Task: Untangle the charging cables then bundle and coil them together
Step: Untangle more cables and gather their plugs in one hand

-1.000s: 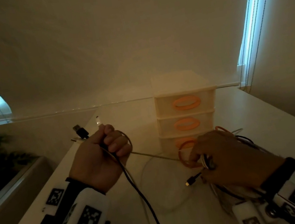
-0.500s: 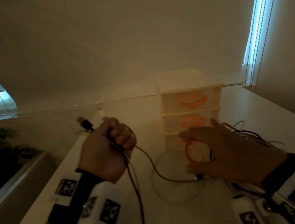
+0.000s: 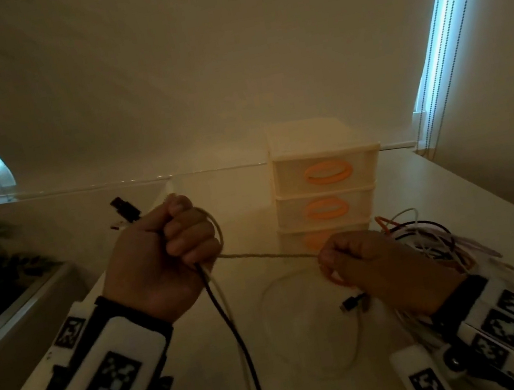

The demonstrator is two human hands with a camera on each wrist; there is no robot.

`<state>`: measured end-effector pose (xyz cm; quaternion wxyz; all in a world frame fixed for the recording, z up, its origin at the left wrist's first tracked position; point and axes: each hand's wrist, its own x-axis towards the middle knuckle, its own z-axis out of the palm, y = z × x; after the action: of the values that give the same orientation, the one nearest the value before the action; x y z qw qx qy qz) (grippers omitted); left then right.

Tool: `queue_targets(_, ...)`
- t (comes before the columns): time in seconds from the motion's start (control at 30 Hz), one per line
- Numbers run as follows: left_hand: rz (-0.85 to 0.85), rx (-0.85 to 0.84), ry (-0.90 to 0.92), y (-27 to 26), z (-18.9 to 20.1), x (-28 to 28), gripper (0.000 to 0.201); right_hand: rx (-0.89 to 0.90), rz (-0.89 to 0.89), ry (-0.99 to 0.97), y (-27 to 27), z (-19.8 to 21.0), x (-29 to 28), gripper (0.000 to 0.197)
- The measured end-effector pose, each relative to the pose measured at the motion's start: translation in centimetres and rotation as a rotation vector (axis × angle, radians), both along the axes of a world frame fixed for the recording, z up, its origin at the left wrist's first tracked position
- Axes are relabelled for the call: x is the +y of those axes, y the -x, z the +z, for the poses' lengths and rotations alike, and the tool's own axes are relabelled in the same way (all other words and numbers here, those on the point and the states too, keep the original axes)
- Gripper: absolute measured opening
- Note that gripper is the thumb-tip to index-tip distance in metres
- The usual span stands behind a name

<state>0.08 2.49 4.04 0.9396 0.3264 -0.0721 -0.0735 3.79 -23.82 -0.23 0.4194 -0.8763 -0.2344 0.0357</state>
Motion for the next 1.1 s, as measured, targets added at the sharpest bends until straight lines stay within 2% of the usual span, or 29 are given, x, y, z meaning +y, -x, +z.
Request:
queue_targets(0.13, -0.184, 0.072, -0.484, 1.5, -1.6, -4.6, 0.030, -0.160, -0.215, -0.139, -1.1, -0.7, 0.7, 0.027)
queue_targets(0.2, -0.223, 0.114, -0.606, 1.7, -2.9, -6.4, 0.037, -0.138, -0.213, -0.279, -1.0, -0.8, 1.0, 0.028)
queue_targets(0.23, -0.200, 0.132, -0.602, 1.4, -3.4, -6.7, 0.039, -0.097, -0.173, -0.366, -0.5, -0.7, 1.2, 0.027)
queue_targets(0.3, -0.109, 0.147, -0.468, 0.8, -3.4, -6.6, 0.039, -0.075, -0.029, -0.421, 0.7, -0.4, 1.4, 0.022)
queue_targets(0.37, -0.053, 0.123, -0.301, 0.4, -3.3, -6.2, 0.039, -0.083, 0.148, -0.318, 1.9, -0.5, 2.0, 0.015)
queue_targets(0.43, -0.047, 0.105, -0.224, 0.3, -3.1, -6.0, 0.040, -0.030, 0.218, -0.253, 2.4, -0.7, 2.3, 0.012)
queue_targets(0.63, 0.024, 0.147, -0.048, -0.3, -3.4, -5.4, 0.038, -0.105, 0.171, -0.134, 1.9, -0.6, 1.6, 0.013)
queue_targets(0.8, -0.019, 0.129, -0.057, -0.2, -3.8, -5.9, 0.037, -0.031, 0.196, -0.123, 1.3, -1.4, 1.7, 0.012)
queue_targets(1.0, -0.052, 0.155, -0.131, 0.1, -4.0, -6.4, 0.036, -0.107, 0.256, 0.012, 1.6, -1.3, 1.6, 0.019)
queue_targets(1.1, -0.038, 0.138, -0.073, -0.2, -3.8, -6.1, 0.037, -0.124, 0.220, 0.009, 1.4, -1.5, 1.5, 0.011)
